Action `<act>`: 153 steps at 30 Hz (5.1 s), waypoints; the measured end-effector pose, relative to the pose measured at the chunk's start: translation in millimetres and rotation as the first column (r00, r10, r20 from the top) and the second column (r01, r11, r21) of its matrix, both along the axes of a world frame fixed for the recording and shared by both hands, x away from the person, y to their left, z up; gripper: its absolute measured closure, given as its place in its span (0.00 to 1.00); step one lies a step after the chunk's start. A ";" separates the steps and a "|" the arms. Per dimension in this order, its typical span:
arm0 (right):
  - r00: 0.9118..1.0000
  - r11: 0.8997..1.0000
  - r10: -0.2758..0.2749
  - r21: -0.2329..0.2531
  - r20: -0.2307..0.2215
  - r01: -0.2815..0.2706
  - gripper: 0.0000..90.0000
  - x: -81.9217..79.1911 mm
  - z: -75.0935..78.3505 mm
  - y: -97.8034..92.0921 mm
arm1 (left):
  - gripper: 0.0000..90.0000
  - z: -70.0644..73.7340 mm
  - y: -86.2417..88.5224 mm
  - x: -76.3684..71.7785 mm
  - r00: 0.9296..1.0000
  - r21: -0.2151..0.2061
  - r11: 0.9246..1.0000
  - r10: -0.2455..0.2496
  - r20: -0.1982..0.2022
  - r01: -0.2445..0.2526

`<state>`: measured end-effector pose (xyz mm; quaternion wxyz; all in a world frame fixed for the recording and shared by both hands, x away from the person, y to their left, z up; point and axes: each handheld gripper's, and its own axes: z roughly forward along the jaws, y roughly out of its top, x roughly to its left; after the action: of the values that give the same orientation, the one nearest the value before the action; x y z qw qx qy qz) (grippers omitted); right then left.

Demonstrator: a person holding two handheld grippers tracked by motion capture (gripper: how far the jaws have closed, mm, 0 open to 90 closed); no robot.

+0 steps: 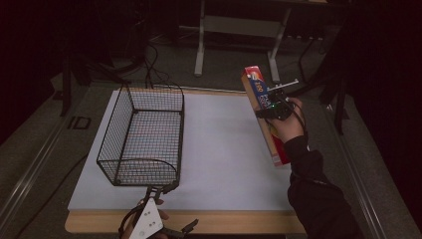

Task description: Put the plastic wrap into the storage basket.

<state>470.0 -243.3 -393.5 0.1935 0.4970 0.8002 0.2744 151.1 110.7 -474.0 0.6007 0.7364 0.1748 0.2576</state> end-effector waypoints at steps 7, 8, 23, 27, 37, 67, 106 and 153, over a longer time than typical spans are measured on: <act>0.999 0.999 0.019 0.034 0.038 -0.021 0.44 -5.1 12.6 6.6 | 0.02 0.0 -0.4 0.0 1.000 0.000 1.000 -0.001 0.001 0.001; 0.999 0.999 0.019 0.036 0.041 -0.020 0.44 -5.8 13.9 8.0 | 0.02 0.0 -0.4 -0.1 1.000 0.000 1.000 -0.001 0.001 0.001; 0.988 0.990 0.100 0.085 0.114 -0.110 0.44 -20.1 46.5 56.8 | 0.02 -0.4 -1.1 -0.6 1.000 0.007 1.000 -0.002 0.000 0.002; 0.986 0.988 0.109 0.093 0.130 -0.121 0.44 -23.2 53.7 72.4 | 0.02 -0.8 -0.8 -0.2 1.000 0.005 1.000 -0.001 -0.003 0.001; 0.971 0.980 0.156 0.094 0.183 -0.176 0.44 -33.7 70.9 112.2 | 0.02 -1.8 -1.2 0.1 1.000 0.010 1.000 -0.014 -0.007 0.015; 0.913 0.926 0.303 0.142 0.273 -0.350 0.44 -57.4 109.9 238.9 | 0.02 0.4 -1.7 -3.4 0.999 0.006 0.999 -0.039 0.007 0.039; 0.919 0.902 0.327 0.216 0.219 -0.373 0.44 -68.4 22.9 350.4 | 0.02 1.0 -1.1 -5.8 0.999 0.003 1.000 -0.022 0.026 0.022; 0.951 0.958 0.284 0.076 -0.122 -0.276 0.40 -33.8 -64.6 352.0 | 0.02 1.5 -0.2 -6.6 0.999 0.003 1.000 -0.011 0.036 0.011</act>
<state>436.2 108.7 -458.1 0.0849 0.4009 0.8652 0.2890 144.5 110.5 -472.5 0.6040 0.7336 0.1594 0.2677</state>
